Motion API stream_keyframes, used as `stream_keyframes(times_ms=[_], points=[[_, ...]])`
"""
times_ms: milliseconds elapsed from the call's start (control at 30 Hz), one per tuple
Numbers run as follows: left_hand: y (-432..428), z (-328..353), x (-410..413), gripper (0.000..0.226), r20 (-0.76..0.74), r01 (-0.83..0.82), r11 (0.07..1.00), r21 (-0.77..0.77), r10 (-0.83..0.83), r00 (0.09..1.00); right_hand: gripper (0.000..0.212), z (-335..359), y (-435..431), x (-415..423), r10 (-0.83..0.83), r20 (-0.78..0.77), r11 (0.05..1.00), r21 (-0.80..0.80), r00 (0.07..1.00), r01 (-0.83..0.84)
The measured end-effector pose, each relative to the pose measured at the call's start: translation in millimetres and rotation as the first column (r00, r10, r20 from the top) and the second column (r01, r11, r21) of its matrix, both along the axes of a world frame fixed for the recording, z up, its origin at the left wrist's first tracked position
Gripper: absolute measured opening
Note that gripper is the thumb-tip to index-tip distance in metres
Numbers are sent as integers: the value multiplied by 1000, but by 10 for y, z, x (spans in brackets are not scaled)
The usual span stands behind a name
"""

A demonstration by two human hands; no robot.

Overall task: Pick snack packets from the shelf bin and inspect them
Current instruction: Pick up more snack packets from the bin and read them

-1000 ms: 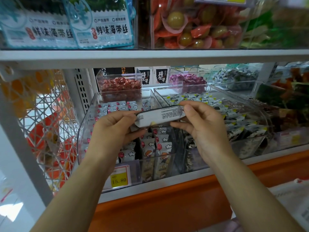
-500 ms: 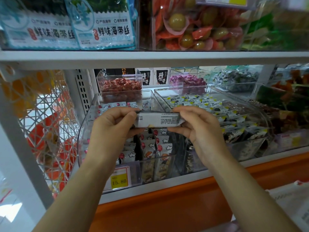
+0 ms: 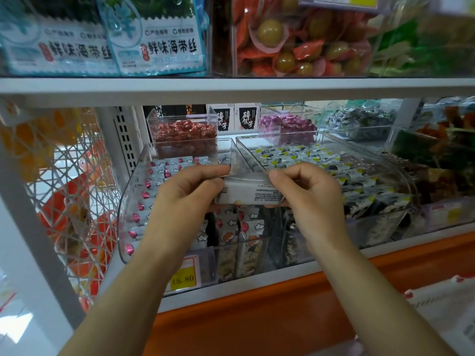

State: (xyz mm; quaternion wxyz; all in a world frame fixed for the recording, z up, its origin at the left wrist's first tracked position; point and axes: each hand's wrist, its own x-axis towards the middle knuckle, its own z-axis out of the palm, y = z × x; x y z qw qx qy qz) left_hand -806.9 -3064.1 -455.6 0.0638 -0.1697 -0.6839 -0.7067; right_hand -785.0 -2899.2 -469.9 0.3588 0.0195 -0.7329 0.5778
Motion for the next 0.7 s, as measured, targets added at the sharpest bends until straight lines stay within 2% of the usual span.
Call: stream_keyframes(times_ms=[267, 333, 367, 433, 500, 567, 633, 700], points=[[42, -51, -66, 28, 82, -128, 988, 83, 121, 989, 11, -28, -63, 0, 28, -7, 997, 71, 1000, -27], [51, -57, -74, 29, 103, -144, 983, 112, 132, 986, 8, -26, -61, 2, 69, 8, 997, 45, 998, -69], [51, -56, -80, 27, 125, -143, 979, 143, 125, 984, 12, -22, -56, 6, 124, 35, 992, 25, 992, -125], [38, -49, -94, 22, 184, -137, 967, 213, 98, 978, 33, -25, -40, 7, 234, 102, 970, 36, 967, -239], [24, -45, -108, 25, 213, -135, 962, 237, 84, 973, 47, -19, -31, -4, 245, 108, 961, 103, 964, -256], [37, -30, -103, 32, 210, -102, 969, 227, 53, 976, 45, -12, -16, -22, 228, 65, 969, 87, 972, -233], [63, -10, -92, 36, 186, -41, 984, 171, 8, 982, 31, 5, 0, -42, 229, 18, 973, -14, 973, -229], [91, 9, -102, 32, 97, -34, 999, 4, 34, 995, 15, 31, 24, -77, 163, -15, 986, -42, 986, -164]])
